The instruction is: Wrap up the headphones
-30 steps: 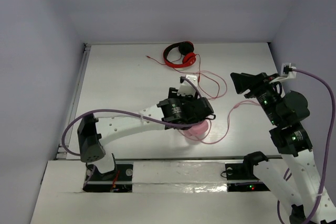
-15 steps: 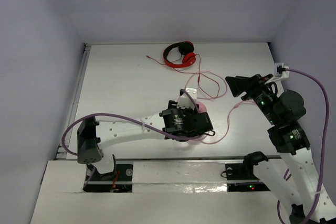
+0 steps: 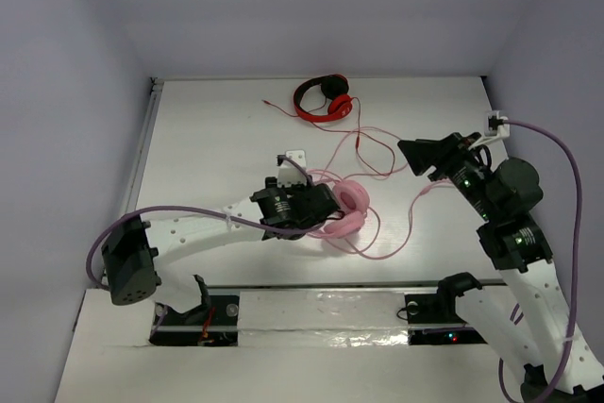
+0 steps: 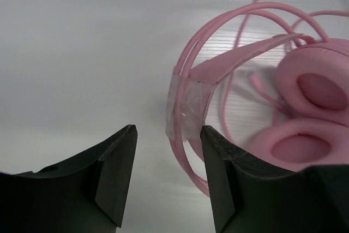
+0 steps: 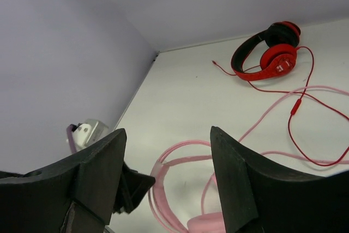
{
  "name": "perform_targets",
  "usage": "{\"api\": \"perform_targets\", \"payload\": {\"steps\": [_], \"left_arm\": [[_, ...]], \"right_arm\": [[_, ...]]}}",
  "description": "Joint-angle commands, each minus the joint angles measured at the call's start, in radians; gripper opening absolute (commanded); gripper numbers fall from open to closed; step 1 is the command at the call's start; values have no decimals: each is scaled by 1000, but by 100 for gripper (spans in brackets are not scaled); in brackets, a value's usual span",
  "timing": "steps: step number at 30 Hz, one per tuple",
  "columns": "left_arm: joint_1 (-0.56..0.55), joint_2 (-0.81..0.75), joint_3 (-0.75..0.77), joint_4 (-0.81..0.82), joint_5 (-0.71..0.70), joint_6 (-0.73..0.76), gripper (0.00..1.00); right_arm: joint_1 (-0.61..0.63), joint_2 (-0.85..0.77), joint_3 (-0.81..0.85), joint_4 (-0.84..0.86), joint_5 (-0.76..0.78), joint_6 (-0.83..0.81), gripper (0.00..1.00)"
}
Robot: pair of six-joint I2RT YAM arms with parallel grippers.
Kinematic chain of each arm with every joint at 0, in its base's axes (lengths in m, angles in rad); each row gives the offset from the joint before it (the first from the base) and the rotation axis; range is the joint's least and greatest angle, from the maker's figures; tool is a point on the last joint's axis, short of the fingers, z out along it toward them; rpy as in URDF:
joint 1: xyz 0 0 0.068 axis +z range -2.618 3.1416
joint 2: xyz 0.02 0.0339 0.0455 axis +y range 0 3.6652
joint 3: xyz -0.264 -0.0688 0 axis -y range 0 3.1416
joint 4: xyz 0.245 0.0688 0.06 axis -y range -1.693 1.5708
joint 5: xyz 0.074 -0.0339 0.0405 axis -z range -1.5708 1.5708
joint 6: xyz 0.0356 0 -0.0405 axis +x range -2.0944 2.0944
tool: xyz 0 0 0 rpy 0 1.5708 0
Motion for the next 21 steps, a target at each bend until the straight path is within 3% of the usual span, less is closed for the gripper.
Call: {"api": "perform_targets", "payload": {"steps": [1, 8, 13, 17, 21], "left_arm": [[62, -44, -107, 107, 17, -16, 48], [122, -70, -160, 271, 50, 77, 57], [174, -111, -243, 372, 164, 105, 59], [261, -222, -355, 550, 296, 143, 61], [291, -171, -358, 506, 310, 157, 63]], "right_arm": [[-4, 12, -5, 46, -31, 14, 69], [-4, 35, -8, 57, -44, 17, 69], [-4, 53, -11, 55, -44, 9, 69], [-4, 69, -11, 57, -45, 3, 68], [-4, 81, -9, 63, -51, 3, 68]]}}
